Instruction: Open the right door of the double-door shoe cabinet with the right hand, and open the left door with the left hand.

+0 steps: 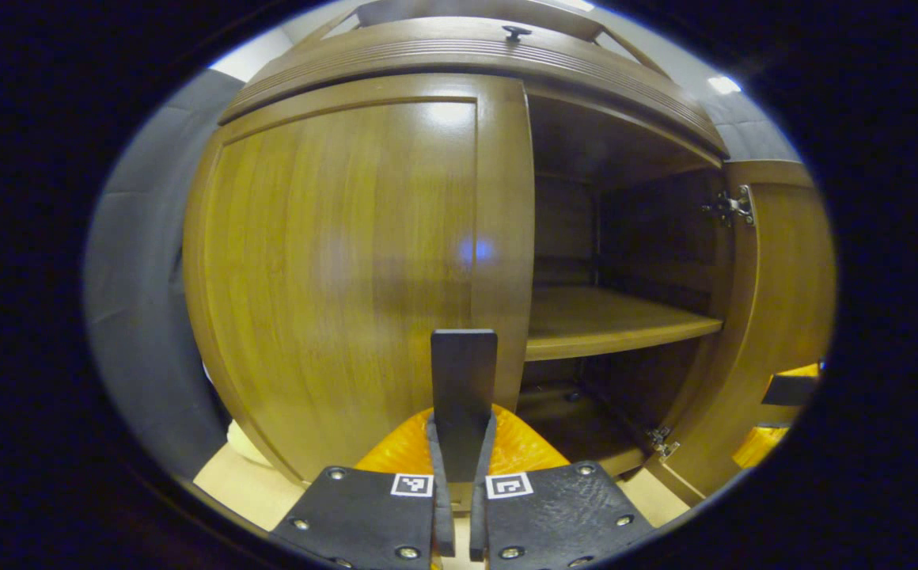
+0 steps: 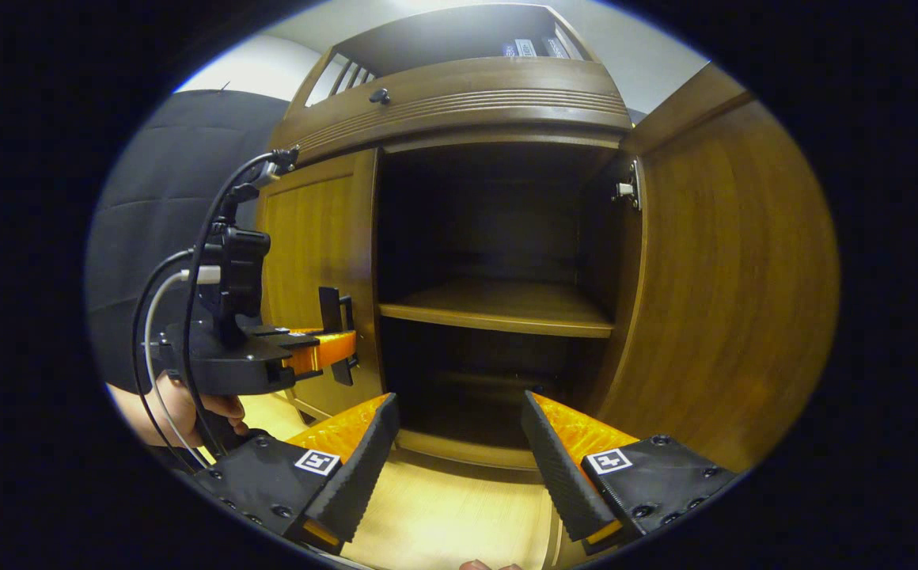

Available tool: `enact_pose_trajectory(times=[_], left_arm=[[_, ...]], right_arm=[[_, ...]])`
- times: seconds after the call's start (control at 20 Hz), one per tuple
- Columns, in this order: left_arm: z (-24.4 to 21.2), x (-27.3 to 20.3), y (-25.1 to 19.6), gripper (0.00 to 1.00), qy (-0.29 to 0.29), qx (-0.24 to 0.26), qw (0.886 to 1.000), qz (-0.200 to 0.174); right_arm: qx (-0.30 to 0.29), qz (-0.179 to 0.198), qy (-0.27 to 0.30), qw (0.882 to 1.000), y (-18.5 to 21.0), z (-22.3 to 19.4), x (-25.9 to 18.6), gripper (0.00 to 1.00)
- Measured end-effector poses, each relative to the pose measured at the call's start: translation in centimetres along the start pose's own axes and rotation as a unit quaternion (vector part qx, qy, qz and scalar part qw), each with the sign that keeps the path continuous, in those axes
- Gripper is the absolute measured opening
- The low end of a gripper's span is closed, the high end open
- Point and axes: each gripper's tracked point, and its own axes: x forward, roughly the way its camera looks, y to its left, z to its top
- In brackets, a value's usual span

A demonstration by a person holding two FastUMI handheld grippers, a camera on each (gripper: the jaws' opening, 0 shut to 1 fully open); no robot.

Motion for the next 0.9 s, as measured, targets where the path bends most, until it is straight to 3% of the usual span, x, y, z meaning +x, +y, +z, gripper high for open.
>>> enact_pose_trajectory(times=[0.15, 0.2, 0.85, 0.9], left_arm=[[-0.1, -0.3, 0.0, 0.10, 0.003, 0.001, 1.000, -0.002], [-0.1, -0.5, 0.0, 0.10, 0.005, 0.004, 1.000, -0.002], [0.5, -0.7, -0.2, 0.11, 0.005, -0.005, 0.999, -0.031], [0.3, -0.6, -0.2, 0.10, 0.005, -0.006, 0.999, -0.032]], right_arm=[[0.006, -0.006, 0.000, 1.000, 0.1, 0.0, -0.3, 0.98], [0.010, -0.009, -0.001, 1.000, 0.0, 0.0, -0.5, 0.94], [0.021, -0.065, 0.011, 0.998, 0.8, -1.4, -5.1, 0.94], [0.023, -0.071, 0.009, 0.997, 0.9, -1.3, -5.5, 0.98]])
